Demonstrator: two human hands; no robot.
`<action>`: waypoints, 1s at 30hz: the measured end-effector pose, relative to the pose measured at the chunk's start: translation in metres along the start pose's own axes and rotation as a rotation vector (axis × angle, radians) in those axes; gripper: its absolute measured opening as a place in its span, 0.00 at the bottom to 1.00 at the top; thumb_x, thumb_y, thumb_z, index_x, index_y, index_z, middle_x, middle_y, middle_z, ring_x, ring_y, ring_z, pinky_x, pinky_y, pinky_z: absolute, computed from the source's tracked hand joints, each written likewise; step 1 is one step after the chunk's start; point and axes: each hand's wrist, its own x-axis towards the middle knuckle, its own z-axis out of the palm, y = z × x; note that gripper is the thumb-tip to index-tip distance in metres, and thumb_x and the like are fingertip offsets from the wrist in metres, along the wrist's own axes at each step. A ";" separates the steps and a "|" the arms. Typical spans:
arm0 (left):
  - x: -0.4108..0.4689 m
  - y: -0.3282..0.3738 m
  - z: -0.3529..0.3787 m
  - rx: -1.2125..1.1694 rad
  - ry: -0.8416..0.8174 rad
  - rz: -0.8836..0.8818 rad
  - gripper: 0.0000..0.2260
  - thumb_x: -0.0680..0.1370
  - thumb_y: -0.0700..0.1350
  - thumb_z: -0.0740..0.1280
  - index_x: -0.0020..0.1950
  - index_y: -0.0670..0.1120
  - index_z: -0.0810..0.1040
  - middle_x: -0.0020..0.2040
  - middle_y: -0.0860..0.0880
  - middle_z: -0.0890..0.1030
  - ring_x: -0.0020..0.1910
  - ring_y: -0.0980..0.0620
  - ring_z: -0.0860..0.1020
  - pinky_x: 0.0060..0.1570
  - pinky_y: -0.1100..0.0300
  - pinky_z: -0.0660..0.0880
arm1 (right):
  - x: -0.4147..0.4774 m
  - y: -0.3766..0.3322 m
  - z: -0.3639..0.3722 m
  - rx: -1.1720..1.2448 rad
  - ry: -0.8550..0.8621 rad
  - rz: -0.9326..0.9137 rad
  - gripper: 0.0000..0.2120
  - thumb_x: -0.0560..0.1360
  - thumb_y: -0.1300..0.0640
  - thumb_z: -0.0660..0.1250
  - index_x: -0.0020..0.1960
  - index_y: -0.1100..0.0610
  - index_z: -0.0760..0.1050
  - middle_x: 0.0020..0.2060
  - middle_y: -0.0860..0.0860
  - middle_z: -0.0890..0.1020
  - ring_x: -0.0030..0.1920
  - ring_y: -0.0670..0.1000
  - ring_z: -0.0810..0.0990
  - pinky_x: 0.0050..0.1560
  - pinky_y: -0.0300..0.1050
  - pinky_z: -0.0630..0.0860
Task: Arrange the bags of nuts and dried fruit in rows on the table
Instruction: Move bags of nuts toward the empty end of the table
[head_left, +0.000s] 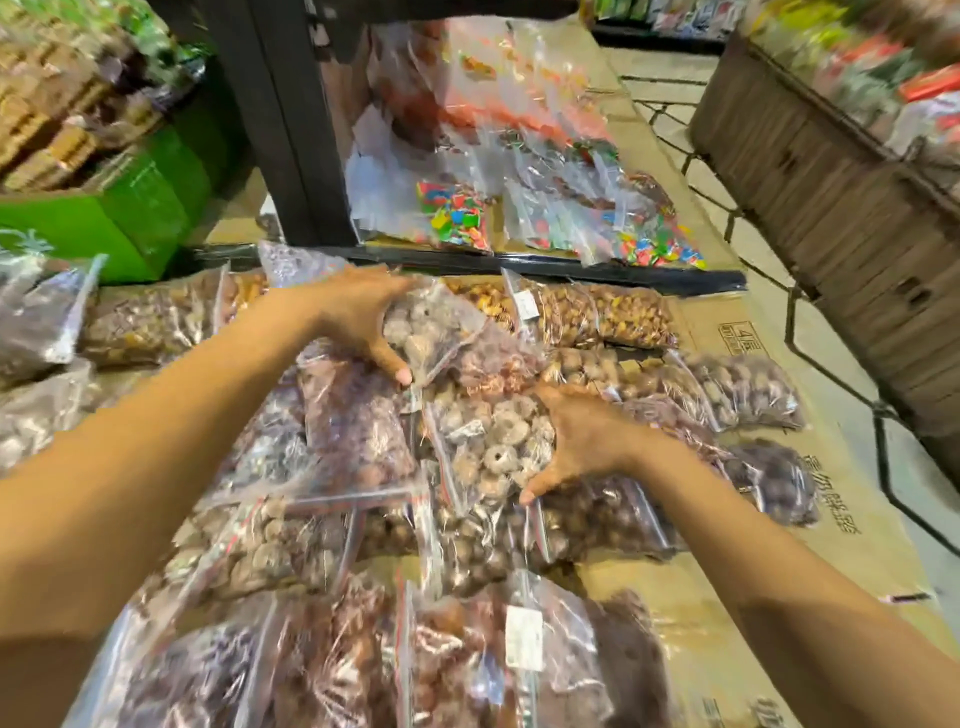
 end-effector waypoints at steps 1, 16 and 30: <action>0.009 -0.002 -0.002 0.004 -0.053 0.022 0.66 0.44 0.81 0.64 0.77 0.53 0.56 0.76 0.47 0.65 0.72 0.45 0.65 0.72 0.50 0.61 | 0.000 0.000 0.002 -0.020 0.030 0.009 0.59 0.56 0.34 0.77 0.76 0.50 0.48 0.74 0.55 0.62 0.72 0.58 0.63 0.72 0.54 0.63; -0.062 0.015 0.021 -0.344 0.533 -0.160 0.42 0.55 0.74 0.71 0.60 0.48 0.73 0.55 0.47 0.79 0.49 0.47 0.75 0.48 0.54 0.71 | -0.028 -0.031 0.005 -0.073 0.138 0.065 0.55 0.59 0.30 0.72 0.74 0.61 0.58 0.68 0.58 0.70 0.69 0.59 0.68 0.70 0.50 0.64; -0.359 0.157 0.128 -0.867 0.983 -0.538 0.24 0.59 0.58 0.78 0.50 0.56 0.73 0.53 0.49 0.78 0.46 0.60 0.76 0.49 0.64 0.70 | -0.201 -0.057 0.102 0.628 0.538 -0.090 0.52 0.55 0.35 0.77 0.72 0.49 0.61 0.64 0.44 0.73 0.61 0.47 0.74 0.63 0.47 0.72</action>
